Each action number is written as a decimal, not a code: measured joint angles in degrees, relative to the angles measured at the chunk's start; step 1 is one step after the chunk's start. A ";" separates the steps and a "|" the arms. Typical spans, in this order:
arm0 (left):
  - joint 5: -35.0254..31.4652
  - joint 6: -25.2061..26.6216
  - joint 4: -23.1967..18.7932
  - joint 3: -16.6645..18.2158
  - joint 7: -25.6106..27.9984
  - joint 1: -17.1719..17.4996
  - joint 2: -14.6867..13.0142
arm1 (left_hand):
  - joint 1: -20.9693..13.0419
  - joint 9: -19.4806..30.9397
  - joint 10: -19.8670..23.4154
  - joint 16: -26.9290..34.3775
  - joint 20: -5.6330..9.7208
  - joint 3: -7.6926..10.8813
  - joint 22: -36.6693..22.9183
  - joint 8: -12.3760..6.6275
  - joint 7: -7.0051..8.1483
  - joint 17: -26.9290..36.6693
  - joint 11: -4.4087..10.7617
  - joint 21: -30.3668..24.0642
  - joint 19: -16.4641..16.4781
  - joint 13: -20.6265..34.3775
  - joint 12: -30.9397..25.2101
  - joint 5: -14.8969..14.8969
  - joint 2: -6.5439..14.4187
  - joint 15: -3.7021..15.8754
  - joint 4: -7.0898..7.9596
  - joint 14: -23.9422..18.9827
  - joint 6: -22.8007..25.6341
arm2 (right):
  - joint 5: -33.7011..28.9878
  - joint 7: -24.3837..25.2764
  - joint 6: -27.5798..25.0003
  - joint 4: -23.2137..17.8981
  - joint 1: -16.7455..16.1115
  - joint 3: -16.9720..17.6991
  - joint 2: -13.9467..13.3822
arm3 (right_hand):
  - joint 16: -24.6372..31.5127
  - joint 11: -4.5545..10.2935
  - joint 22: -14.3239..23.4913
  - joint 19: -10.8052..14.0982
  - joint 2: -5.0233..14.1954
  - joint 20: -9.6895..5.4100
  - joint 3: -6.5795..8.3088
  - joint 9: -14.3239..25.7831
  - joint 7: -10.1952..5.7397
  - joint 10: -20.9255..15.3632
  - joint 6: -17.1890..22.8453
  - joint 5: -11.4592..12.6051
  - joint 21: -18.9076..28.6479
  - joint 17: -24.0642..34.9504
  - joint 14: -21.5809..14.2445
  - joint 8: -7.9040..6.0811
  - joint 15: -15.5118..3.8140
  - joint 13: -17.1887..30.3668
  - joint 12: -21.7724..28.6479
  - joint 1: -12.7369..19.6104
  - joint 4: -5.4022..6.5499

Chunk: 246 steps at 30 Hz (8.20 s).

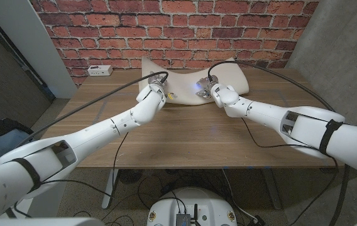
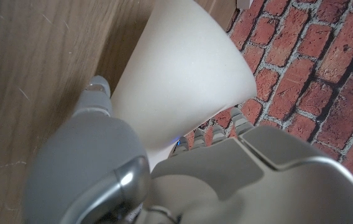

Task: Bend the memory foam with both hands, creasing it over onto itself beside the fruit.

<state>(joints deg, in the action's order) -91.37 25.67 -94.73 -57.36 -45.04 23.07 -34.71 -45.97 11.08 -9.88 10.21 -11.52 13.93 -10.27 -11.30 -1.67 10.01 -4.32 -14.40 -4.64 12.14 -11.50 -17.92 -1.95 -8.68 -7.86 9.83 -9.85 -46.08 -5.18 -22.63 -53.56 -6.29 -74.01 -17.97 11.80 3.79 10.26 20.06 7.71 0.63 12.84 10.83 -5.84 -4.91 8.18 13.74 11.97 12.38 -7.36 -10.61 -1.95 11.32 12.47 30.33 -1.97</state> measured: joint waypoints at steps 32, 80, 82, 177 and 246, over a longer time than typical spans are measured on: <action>0.24 -0.40 5.04 0.29 11.88 1.79 0.86 | -29.56 0.23 41.32 3.38 12.54 24.35 -2.63 -12.92 3.67 0.18 11.46 -12.56 30.18 -1.06 -11.02 6.64 13.74 11.75 8.10 -43.44 43.47 | 3.50 0.03 1.51 1.10 0.06 0.42 0.04 | 0.00 -0.44 0.02 0.61 0.26 2.27 0.24 -0.02 0.41 -0.87 0.84 0.00 -0.01 0.30 -0.22 -0.54 -0.21 0.00 0.00 -0.27 -0.10; -0.12 -1.36 -8.42 14.62 55.23 15.79 -13.70 | -25.39 0.83 48.21 1.55 13.99 27.62 -1.44 -15.32 10.30 0.26 14.27 -16.18 29.07 -0.26 -8.60 6.01 12.92 12.16 11.60 -47.59 55.08 | 4.10 -5.12 4.64 -18.68 -8.37 5.81 -8.56 | 0.50 -0.94 0.17 0.12 1.42 2.53 1.00 0.03 0.63 -1.53 1.23 -0.44 -0.05 0.65 -0.93 -0.39 -0.11 -0.01 0.34 -2.78 1.37; -0.07 -1.36 -8.41 14.84 56.02 15.77 -13.59 | -25.02 0.84 48.31 1.55 13.99 27.62 -1.43 -15.33 10.31 0.26 14.37 -16.38 29.07 -0.26 -8.60 6.01 12.98 12.16 11.60 -47.59 55.08 | 3.83 -5.26 4.97 -19.37 -8.74 6.04 -8.74 | 0.50 -0.94 0.16 0.12 1.40 2.53 1.01 0.03 0.63 -1.53 1.23 -0.44 -0.02 0.66 -0.93 -0.39 -0.11 -0.01 0.34 -2.77 1.37; 21.51 -15.17 22.95 -7.13 86.86 -7.58 5.99 | -22.09 0.64 48.41 0.59 14.20 27.77 -0.54 -11.55 9.22 -0.19 13.83 -19.33 29.28 -0.15 -5.02 5.98 12.45 12.17 9.97 -47.59 51.80 | 0.55 0.96 -8.21 -29.53 -17.56 15.56 -9.55 | 0.29 -1.44 0.13 -2.22 1.44 4.50 2.85 0.00 0.71 -1.05 1.77 -1.21 -0.05 -0.15 0.48 -0.85 -0.10 -0.01 -0.14 0.26 -3.51; 34.78 -30.15 61.01 -21.98 99.78 -20.52 27.61 | -19.39 0.66 47.97 0.16 14.01 28.32 -0.29 -9.20 9.77 -0.17 13.01 -20.38 28.43 -0.13 -2.83 5.97 12.76 12.17 9.11 -46.15 51.25 | 3.02 38.47 -40.98 -30.65 -20.74 21.00 -8.56 | 0.17 -1.43 -0.13 -4.99 0.45 4.39 5.84 0.00 0.61 -3.70 8.82 -2.39 -0.28 -0.67 3.76 -1.73 0.52 -0.01 -0.50 6.20 -7.43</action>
<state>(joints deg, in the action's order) -56.59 -4.48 -33.72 -79.33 54.75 2.55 -7.10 -65.35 11.74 38.08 10.36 2.49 42.24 -10.56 -20.50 8.10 9.84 8.69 -34.78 23.78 12.01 -14.32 -11.94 10.80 3.49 1.25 -36.32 41.40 -43.06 33.28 -63.61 -84.21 -27.02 -53.00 -26.53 11.97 2.36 10.12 15.07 8.16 5.02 18.68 10.83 -5.23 -8.61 17.00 11.35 11.70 11.71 -3.59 -12.34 -1.43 11.31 11.98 36.52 -9.40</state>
